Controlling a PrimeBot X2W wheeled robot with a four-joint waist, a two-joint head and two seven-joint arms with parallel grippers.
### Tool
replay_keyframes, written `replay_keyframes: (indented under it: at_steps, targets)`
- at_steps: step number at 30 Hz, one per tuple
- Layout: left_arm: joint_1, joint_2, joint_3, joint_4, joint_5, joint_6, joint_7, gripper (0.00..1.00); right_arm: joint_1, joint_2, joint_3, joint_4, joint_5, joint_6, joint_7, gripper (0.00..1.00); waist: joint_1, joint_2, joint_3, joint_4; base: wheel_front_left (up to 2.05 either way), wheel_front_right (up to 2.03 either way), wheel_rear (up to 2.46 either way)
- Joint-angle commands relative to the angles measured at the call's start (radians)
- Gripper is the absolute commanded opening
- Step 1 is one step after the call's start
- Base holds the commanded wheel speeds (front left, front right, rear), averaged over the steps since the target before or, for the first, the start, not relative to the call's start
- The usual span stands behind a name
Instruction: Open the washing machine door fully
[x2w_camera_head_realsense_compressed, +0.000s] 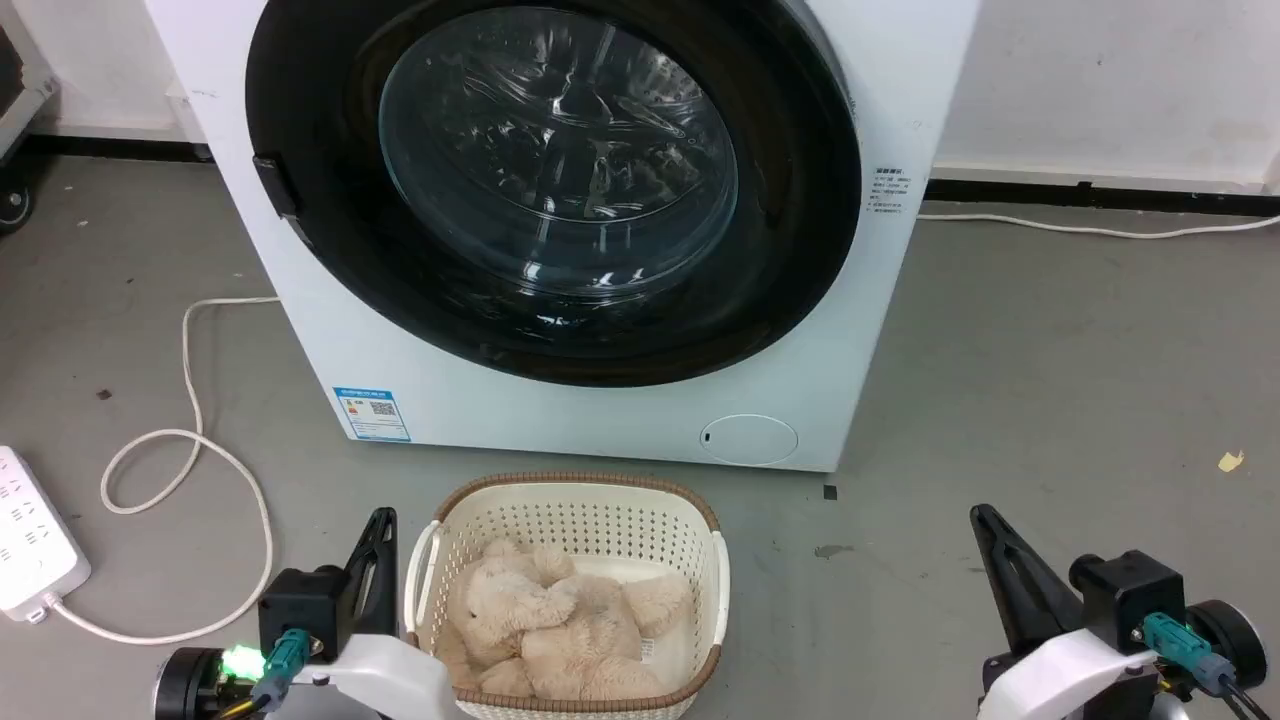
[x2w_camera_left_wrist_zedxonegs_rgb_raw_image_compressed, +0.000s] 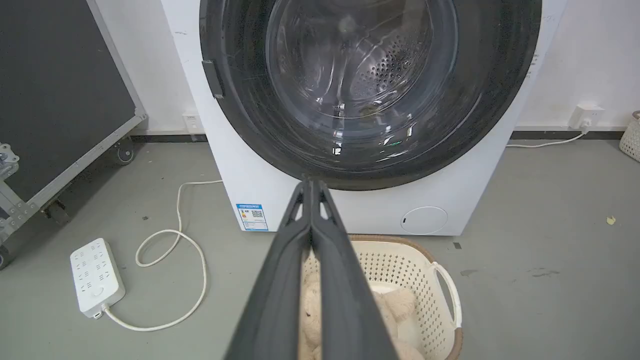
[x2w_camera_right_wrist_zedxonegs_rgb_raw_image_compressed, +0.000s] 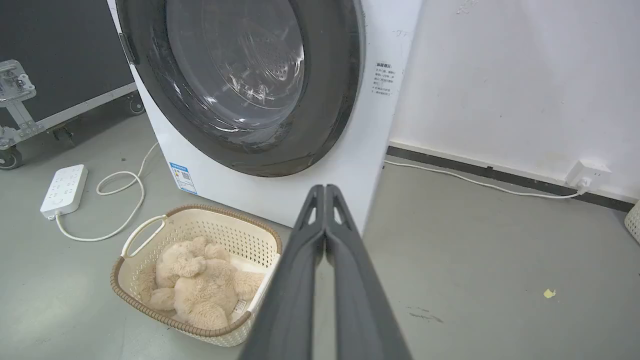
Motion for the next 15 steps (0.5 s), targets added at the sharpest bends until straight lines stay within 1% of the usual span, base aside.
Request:
replay_keyframes:
  at_steps: [1,15]
  targets:
    - [-0.015,0.000,0.000,-0.004,0.003,0.003,0.000,0.00,-0.014,0.005,0.000,-0.005,-0.008,-0.001,0.001,0.00,0.0000,0.0000,0.000,0.000,0.00,0.00,0.00]
    - [-0.015,0.000,0.000,-0.004,0.003,0.003,0.000,0.00,-0.014,0.005,0.000,-0.005,-0.008,-0.001,0.001,0.00,0.0000,0.0000,0.000,0.000,0.00,0.00,0.00]
